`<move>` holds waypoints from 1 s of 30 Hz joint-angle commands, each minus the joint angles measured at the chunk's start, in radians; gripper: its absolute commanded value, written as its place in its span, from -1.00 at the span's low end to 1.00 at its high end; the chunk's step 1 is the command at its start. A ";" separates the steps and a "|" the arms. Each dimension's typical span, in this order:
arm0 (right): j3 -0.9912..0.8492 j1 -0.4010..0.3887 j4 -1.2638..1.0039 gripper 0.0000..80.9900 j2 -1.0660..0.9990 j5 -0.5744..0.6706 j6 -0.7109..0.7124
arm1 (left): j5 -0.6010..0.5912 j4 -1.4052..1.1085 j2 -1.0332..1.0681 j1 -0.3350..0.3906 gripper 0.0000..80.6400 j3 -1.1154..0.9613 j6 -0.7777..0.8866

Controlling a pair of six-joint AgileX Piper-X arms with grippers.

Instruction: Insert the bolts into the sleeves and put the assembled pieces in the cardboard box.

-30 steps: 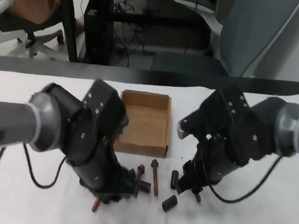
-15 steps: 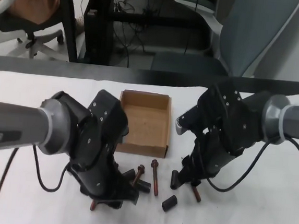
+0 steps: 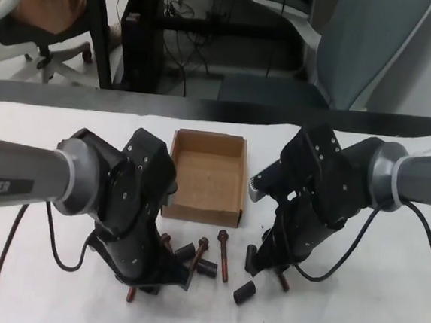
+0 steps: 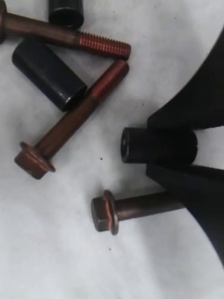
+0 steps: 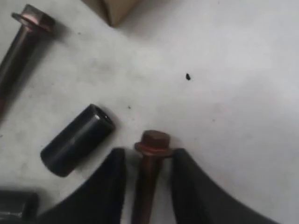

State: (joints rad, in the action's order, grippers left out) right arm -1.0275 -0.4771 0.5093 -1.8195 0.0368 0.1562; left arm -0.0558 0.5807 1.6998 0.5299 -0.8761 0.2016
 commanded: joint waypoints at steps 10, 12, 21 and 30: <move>-0.016 0.004 0.075 -0.99 -0.009 -0.024 0.001 | -0.303 -0.133 -0.107 0.004 -0.95 0.012 -0.049; -0.016 0.006 0.079 -0.99 0.052 -0.024 0.001 | -0.316 -0.237 -0.157 0.019 -0.95 0.026 -0.072; 0.111 0.000 -0.150 -0.99 0.519 -0.005 -0.178 | -0.153 -0.662 -0.403 0.205 -0.95 0.271 0.113; 0.355 -0.094 -0.402 -0.99 0.846 0.123 -0.255 | 0.272 -0.893 -0.663 0.506 -0.95 0.507 0.162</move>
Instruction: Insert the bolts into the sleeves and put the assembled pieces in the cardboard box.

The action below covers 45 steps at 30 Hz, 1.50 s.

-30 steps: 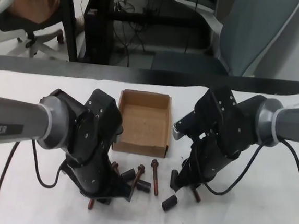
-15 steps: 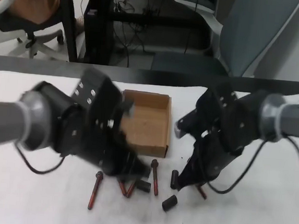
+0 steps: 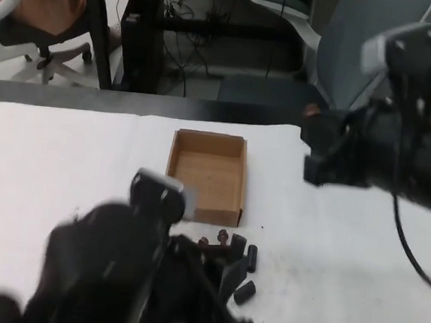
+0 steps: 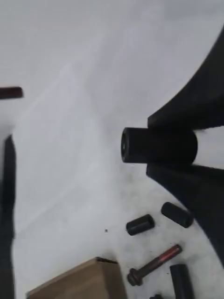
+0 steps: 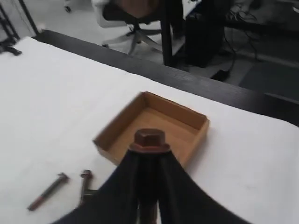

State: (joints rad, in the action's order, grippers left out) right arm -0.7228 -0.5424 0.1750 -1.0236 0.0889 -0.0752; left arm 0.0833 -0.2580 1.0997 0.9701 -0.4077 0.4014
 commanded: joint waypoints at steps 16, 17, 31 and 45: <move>0.200 -0.296 -0.533 -0.99 -0.050 0.054 -0.108 | 0.448 -0.284 -0.113 0.187 -0.95 0.289 -0.134; 0.200 -0.307 -0.547 -0.99 -0.060 0.047 -0.131 | 0.443 -0.308 -0.113 0.178 -0.95 0.289 -0.134; 0.200 -0.400 -0.783 -0.99 -0.189 -0.078 -0.167 | 0.321 -0.451 -0.113 0.075 -0.95 0.289 -0.133; 0.200 -0.400 -0.897 -0.99 -0.269 -0.083 -0.141 | 0.269 -0.479 -0.113 0.076 -0.95 0.287 -0.116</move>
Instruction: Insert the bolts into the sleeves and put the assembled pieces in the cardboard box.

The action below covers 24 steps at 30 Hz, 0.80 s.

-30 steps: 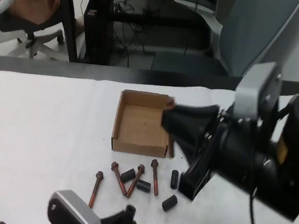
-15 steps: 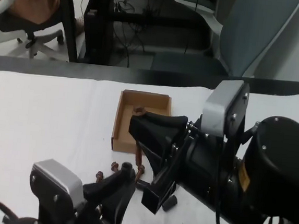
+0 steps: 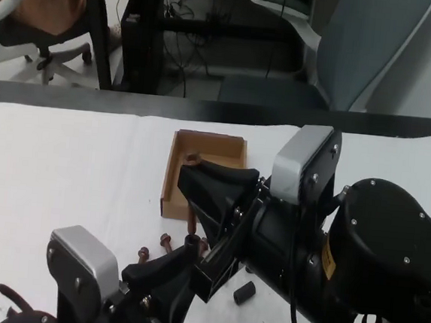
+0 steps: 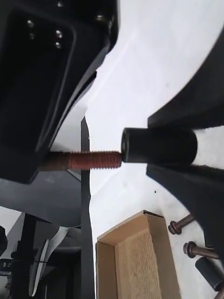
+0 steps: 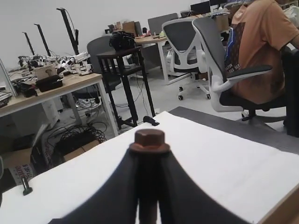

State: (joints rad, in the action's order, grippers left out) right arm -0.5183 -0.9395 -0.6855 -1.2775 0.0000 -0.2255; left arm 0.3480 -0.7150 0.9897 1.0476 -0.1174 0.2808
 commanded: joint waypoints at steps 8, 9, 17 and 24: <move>-0.003 -0.017 -0.030 -0.99 -0.015 0.024 0.009 | 0.054 -0.024 -0.003 -0.002 -0.95 -0.003 -0.028; -0.003 -0.017 -0.030 -0.99 -0.015 0.024 0.009 | 0.054 -0.024 -0.003 -0.002 -0.95 -0.003 -0.028; -0.003 -0.026 -0.009 -0.99 -0.015 0.058 -0.032 | 0.085 -0.031 -0.003 -0.019 -0.95 -0.003 -0.029; -0.003 -0.026 0.112 -0.96 -0.015 0.042 -0.029 | 0.065 -0.146 -0.003 -0.074 -0.95 -0.003 -0.058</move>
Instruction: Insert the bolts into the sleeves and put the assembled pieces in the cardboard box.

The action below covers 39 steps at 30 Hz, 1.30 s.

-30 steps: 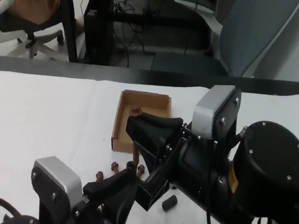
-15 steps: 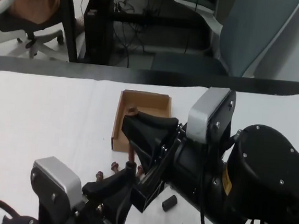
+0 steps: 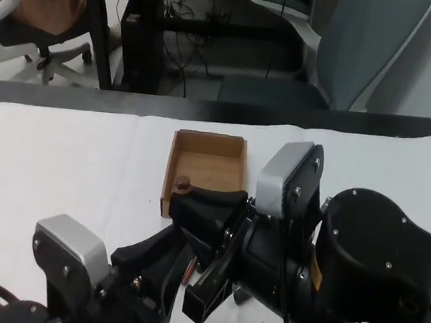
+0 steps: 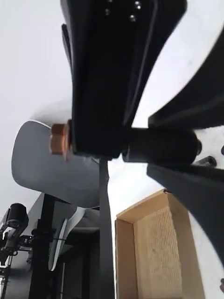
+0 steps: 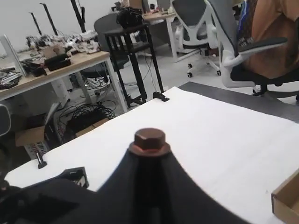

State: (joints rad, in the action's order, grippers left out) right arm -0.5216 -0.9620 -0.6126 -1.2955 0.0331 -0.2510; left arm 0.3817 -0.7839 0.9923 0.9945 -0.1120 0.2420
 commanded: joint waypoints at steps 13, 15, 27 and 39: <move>0.000 0.005 -0.079 0.62 0.109 -0.146 -0.007 | -0.083 0.117 -0.005 -0.115 -0.95 -0.040 -0.048; 0.000 0.012 -0.030 0.62 0.169 -0.217 0.024 | -0.181 0.215 0.008 -0.193 -0.95 -0.082 -0.048; 0.000 0.049 0.581 0.62 0.387 -0.345 0.049 | -0.575 0.364 0.462 -0.522 -0.95 -0.555 -0.107; 0.000 0.049 0.930 0.62 0.381 -0.438 -0.019 | -0.564 0.796 0.949 -0.554 -0.77 -1.105 -0.229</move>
State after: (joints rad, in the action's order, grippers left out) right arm -0.5183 -0.9179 0.2775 -0.9181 -0.3976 -0.2634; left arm -0.1771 0.0000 1.9077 0.4544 -1.1574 0.0263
